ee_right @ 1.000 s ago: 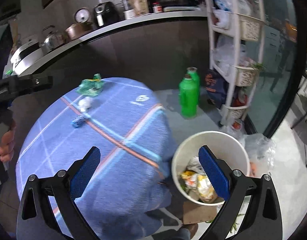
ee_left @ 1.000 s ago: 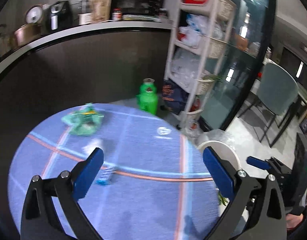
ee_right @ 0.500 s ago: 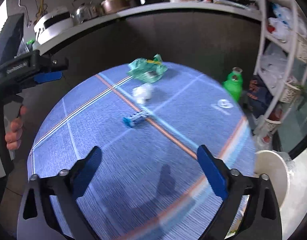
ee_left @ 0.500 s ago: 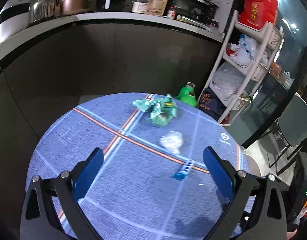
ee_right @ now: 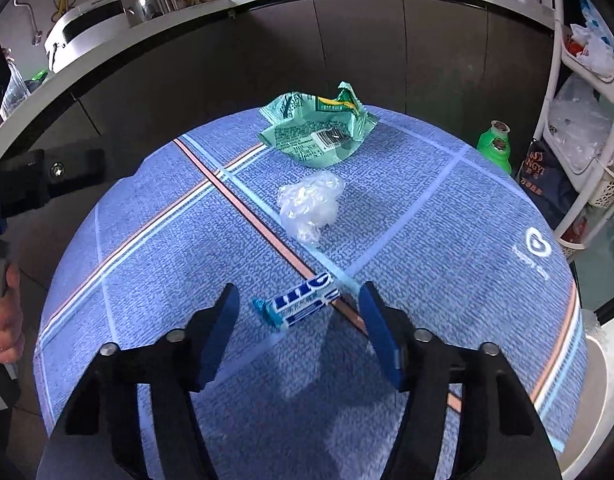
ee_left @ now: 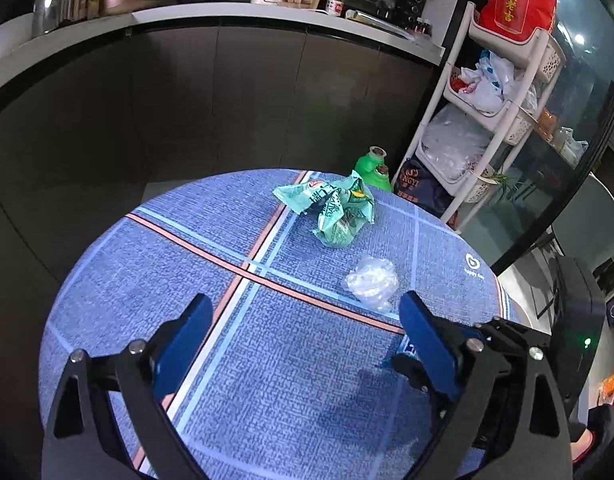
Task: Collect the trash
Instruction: 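Grasp the clear plastic with the left tool while the right grasps the blue mint pack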
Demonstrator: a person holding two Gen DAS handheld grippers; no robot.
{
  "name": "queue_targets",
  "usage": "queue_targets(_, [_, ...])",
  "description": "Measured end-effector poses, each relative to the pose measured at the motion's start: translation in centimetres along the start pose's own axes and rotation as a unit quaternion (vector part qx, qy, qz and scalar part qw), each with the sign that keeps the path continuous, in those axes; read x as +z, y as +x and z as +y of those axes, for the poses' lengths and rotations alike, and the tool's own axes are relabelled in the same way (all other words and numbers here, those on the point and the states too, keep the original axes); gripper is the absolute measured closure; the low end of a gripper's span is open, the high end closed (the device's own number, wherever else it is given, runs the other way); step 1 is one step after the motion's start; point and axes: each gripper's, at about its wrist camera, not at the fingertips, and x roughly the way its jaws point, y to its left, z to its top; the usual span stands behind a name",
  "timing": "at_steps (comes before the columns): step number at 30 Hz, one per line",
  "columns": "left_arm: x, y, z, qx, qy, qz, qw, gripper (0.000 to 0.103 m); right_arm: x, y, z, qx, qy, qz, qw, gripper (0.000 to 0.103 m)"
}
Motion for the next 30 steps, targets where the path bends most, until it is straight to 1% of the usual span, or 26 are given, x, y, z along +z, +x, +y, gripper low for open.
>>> queue_targets(1, [0.0,0.3,0.0,-0.005,-0.001,0.002,1.0,0.013,-0.1,0.3,-0.2,0.002,0.003,0.001,1.0,0.064])
queue_targets(4, [0.0,1.4,-0.3,-0.022,0.002,0.01,0.9997,0.017,-0.2,-0.1,-0.7,0.007,0.007,-0.007,1.0,0.069])
queue_targets(8, [-0.1,3.3,-1.6,-0.055,0.01,0.027,0.9981,0.023,-0.6,-1.3,-1.1,0.008,0.004,-0.015,1.0,0.069])
queue_targets(10, [0.0,4.8,-2.7,-0.066,0.016,0.043,0.9968,0.03,-1.0,-2.1,-1.6,0.001,0.004,-0.021,1.0,0.069])
queue_targets(11, [0.0,5.4,-3.1,-0.07,0.019,0.048,0.9963,0.032,-1.2,-2.4,-2.0,0.0,0.008,-0.021,1.0,0.069])
queue_targets(14, [0.3,7.3,-4.7,-0.069,0.028,0.055,0.9957,0.035,-1.5,-3.1,-3.1,-0.006,0.016,-0.022,1.0,0.069])
queue_targets(16, [0.5,8.5,-5.5,-0.072,0.033,0.063,0.9949,0.044,-1.6,-3.4,-3.5,-0.009,0.02,-0.021,1.0,0.069])
queue_targets(18, [0.8,9.8,-6.3,-0.063,0.037,0.071,0.9948,0.05,-1.8,-3.6,-4.1,-0.011,0.025,-0.021,0.999,0.069])
queue_targets(23, [1.0,11.4,-7.2,-0.04,0.039,0.076,0.9955,0.052,-2.3,-4.3,-5.1,-0.01,0.038,-0.026,0.999,0.069])
queue_targets(24, [1.0,11.7,-7.4,-0.038,0.04,0.079,0.9953,0.056,-2.3,-4.3,-5.2,-0.01,0.04,-0.026,0.999,0.069])
queue_targets(25, [1.0,11.9,-7.6,-0.036,0.042,0.081,0.9952,0.064,-2.3,-4.5,-5.3,-0.009,0.043,-0.028,0.999,0.069])
queue_targets(27, [0.9,12.2,-8.0,-0.031,0.046,0.086,0.9947,0.076,-2.5,-5.0,-5.6,-0.007,0.047,-0.032,0.998,0.069])
queue_targets(30, [0.6,11.8,-8.2,-0.033,0.043,0.085,0.9949,0.086,-2.8,-5.8,-5.9,-0.008,0.05,-0.039,0.998,0.069])
